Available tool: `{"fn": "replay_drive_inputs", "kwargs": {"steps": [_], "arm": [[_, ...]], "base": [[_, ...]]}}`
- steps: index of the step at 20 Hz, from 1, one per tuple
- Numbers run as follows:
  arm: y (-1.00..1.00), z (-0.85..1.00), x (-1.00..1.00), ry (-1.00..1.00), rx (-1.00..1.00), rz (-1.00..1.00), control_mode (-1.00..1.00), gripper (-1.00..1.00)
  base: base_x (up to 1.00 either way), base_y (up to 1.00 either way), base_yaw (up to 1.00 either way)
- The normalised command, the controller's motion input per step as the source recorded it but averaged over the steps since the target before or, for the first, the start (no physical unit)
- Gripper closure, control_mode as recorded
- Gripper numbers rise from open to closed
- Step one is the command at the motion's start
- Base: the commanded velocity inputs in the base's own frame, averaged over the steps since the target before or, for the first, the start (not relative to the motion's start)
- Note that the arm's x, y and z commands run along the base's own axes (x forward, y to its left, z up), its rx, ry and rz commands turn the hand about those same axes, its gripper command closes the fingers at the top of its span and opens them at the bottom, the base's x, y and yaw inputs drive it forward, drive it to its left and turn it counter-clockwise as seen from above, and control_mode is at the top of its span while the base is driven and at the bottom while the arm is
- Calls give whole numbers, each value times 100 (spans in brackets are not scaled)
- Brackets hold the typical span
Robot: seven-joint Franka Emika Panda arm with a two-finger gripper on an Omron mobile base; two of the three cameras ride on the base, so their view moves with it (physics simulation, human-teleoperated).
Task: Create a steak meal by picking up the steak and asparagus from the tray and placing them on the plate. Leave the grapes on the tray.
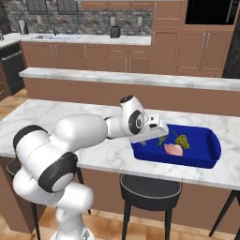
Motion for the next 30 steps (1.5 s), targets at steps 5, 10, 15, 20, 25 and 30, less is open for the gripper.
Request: {"fn": "replay_drive_inputs", "kwargs": {"steps": [5,10,15,20,25,30], "arm": [[-30,-1,49,1,2,0,-100,-100],[-19,-17,39,0,1,0,-100,-100],[-12,-33,31,0,0,0,-100,-100],[-12,-39,24,0,0,0,-100,-100],[-21,-29,26,0,1,0,-100,-100],[-23,-27,22,0,1,0,-100,-100]], "base": [[0,0,0],[0,0,0],[0,0,0],[0,0,0],[0,0,0],[0,0,0]]}}
